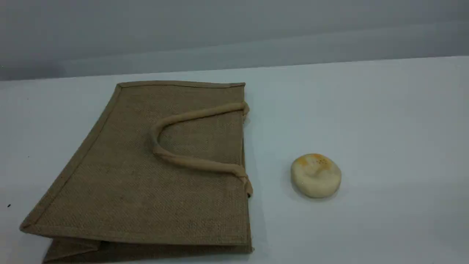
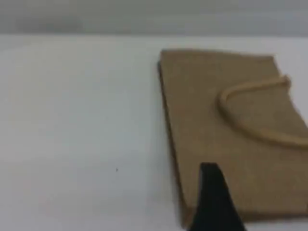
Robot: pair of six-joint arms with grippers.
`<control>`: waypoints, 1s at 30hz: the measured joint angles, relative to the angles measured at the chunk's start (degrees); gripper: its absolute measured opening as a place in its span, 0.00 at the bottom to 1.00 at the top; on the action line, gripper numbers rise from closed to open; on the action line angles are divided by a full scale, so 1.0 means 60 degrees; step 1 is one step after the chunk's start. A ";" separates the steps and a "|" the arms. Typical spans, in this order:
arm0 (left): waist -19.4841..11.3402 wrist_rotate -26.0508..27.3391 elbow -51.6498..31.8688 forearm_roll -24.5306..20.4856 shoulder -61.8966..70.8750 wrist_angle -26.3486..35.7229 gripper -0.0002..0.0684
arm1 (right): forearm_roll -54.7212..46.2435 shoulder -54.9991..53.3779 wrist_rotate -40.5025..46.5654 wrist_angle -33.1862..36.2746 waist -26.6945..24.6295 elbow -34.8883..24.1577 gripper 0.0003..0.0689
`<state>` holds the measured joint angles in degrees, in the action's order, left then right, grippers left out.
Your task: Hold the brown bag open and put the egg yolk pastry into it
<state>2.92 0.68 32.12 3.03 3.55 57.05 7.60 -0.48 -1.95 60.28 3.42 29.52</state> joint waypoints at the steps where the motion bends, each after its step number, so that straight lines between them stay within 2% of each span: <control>1: 0.0000 0.0043 0.0090 -0.0011 0.0232 -0.0183 0.60 | 0.0074 -0.0152 -0.0133 -0.0100 0.0000 0.0041 0.69; 3: 0.0000 0.0086 0.0293 -0.0011 0.0735 -0.0443 0.60 | 0.0288 -0.0479 -0.0265 -0.0292 0.0000 0.0128 0.69; 11: 0.0000 0.0086 0.1117 0.0295 0.3446 -0.1298 0.60 | 0.0775 -0.2198 -0.0659 -0.2434 0.0000 0.0209 0.69; 16: 0.0000 0.0305 0.1342 0.0283 0.4909 -0.2197 0.60 | 0.1150 -0.3452 -0.0808 -0.3480 0.0000 0.0209 0.69; 25: 0.0000 0.0837 0.1342 0.0276 0.5306 -0.2557 0.60 | 0.1570 -0.3936 -0.1144 -0.3694 0.0000 0.0209 0.69; 30: 0.0000 0.0828 0.1360 0.0793 0.5437 -0.2611 0.60 | 0.1832 -0.4079 -0.1154 -0.4187 0.0000 0.0209 0.69</control>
<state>2.92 5.65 40.28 7.79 36.18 41.39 18.59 -24.95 -8.88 35.16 3.42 30.77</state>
